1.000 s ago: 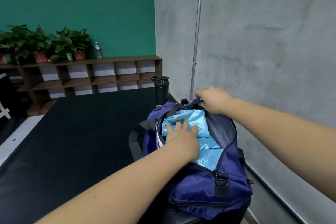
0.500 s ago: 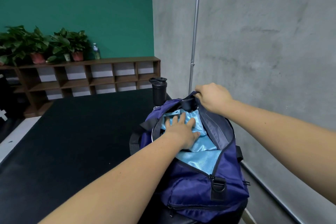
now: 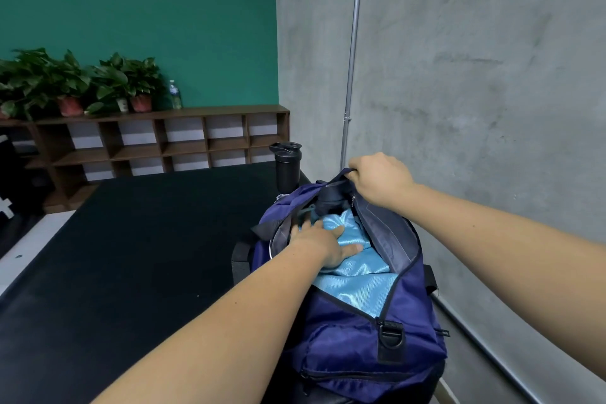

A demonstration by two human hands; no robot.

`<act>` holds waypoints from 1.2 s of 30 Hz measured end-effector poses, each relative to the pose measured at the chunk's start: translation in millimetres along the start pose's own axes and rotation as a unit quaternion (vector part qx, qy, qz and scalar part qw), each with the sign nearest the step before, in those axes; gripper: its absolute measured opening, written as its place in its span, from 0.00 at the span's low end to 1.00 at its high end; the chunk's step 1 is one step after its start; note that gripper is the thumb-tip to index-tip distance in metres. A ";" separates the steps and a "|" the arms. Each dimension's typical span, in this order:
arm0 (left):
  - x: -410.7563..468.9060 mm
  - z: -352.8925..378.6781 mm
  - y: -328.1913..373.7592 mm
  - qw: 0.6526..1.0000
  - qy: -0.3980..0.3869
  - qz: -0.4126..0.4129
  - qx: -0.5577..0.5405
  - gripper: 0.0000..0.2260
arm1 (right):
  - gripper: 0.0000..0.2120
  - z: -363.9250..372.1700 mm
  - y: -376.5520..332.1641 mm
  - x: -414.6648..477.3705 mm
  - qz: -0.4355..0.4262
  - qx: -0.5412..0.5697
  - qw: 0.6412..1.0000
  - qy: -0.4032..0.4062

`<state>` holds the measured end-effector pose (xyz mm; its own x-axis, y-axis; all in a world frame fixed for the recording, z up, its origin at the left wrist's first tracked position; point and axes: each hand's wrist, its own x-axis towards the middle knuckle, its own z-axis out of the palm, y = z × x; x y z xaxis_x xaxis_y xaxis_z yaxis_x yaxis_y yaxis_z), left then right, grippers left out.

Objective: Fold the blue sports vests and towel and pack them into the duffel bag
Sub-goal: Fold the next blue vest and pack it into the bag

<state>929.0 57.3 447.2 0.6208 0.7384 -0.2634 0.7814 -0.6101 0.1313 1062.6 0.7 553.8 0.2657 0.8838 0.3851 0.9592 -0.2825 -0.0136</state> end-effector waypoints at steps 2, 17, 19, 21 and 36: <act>-0.6 -1.5 -0.9 1.000 -0.007 0.002 -0.006 0.41 | 0.13 -0.6 -0.3 -0.3 0.000 0.000 1.000 -0.006; -11.1 -28.3 -6.5 0.998 0.008 0.013 -0.067 0.38 | 0.08 -7.0 -8.8 -5.8 0.002 -0.011 0.998 -0.067; -32.9 -36.3 -11.9 0.998 0.009 0.040 -0.057 0.34 | 0.11 -7.9 -12.8 -6.4 -0.008 0.000 0.998 -0.058; -61.5 -45.5 -21.7 0.994 0.042 0.067 -0.071 0.30 | 0.14 -8.2 -21.4 -7.6 -0.028 0.007 0.999 -0.041; -221.8 -28.9 -272.5 0.941 0.238 -0.096 -0.222 0.05 | 0.08 48.7 -217.4 -30.3 -0.227 0.174 0.957 -0.042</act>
<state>580.2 68.0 497.4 0.3404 0.9326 0.1198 0.7662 -0.3490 0.5396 850.8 53.5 500.1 -0.1938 0.9173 0.3479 0.9480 0.2664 -0.1742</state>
